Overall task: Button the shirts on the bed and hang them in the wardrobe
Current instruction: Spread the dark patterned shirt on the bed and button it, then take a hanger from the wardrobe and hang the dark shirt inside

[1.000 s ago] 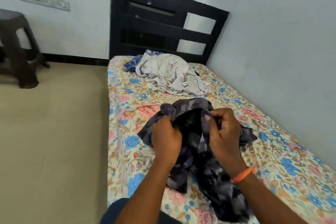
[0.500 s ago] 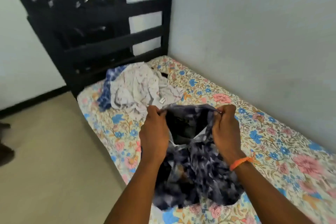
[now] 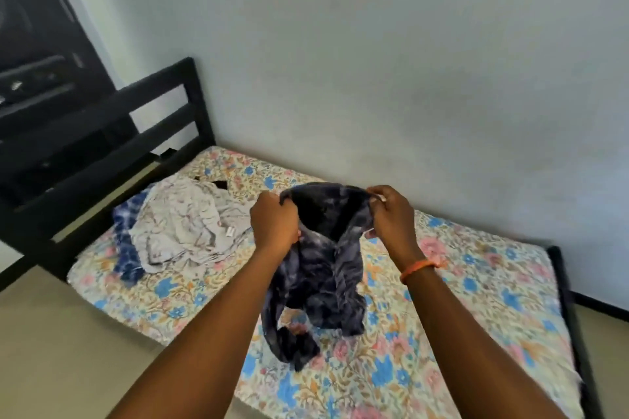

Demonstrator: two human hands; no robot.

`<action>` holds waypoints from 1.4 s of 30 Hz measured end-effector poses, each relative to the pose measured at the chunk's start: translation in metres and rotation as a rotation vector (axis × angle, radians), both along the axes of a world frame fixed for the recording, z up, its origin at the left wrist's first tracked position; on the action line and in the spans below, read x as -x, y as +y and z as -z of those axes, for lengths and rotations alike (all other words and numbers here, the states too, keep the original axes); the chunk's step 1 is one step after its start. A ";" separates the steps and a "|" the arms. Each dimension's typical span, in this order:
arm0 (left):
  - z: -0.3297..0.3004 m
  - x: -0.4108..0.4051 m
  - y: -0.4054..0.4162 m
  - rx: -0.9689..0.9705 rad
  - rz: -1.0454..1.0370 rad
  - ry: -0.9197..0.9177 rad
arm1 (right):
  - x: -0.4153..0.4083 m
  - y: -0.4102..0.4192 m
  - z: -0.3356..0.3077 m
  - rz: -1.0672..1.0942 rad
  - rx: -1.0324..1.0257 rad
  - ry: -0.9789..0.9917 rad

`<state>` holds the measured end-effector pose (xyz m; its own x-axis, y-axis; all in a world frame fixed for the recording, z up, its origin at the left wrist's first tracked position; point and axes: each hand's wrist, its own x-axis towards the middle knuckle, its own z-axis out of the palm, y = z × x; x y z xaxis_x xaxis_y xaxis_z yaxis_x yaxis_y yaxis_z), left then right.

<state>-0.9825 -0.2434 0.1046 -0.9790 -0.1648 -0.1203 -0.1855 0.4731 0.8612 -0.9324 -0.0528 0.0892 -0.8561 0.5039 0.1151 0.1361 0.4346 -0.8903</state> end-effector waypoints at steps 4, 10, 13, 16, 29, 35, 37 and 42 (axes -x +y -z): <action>-0.018 -0.001 0.020 -0.281 0.038 0.007 | -0.021 0.017 -0.018 0.018 0.183 -0.015; 0.012 0.000 0.047 -0.177 0.150 0.015 | -0.043 0.041 -0.002 0.099 0.068 -0.077; 0.039 -0.006 0.065 -0.115 0.172 -0.065 | -0.053 0.059 0.029 0.140 0.119 -0.158; 0.069 -0.011 0.083 -0.083 0.191 -0.210 | -0.057 0.076 0.070 0.110 0.234 -0.312; 0.079 -0.052 0.168 -0.068 0.392 -0.354 | -0.095 0.115 0.074 0.229 0.411 -0.328; 0.060 -0.138 0.239 -0.221 0.732 -0.368 | -0.211 0.128 0.040 0.615 0.494 -0.122; 0.051 -0.183 0.261 -0.252 0.861 -0.382 | -0.262 0.130 0.027 0.746 0.489 -0.061; 0.025 -0.324 0.294 -0.288 1.230 -0.443 | -0.410 0.124 0.000 1.163 0.473 0.131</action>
<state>-0.6582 0.0505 0.0798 -0.3415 0.8740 -0.3457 -0.0607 0.3466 0.9361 -0.5227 0.0712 0.0887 0.1246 0.9648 -0.2316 0.1222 -0.2465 -0.9614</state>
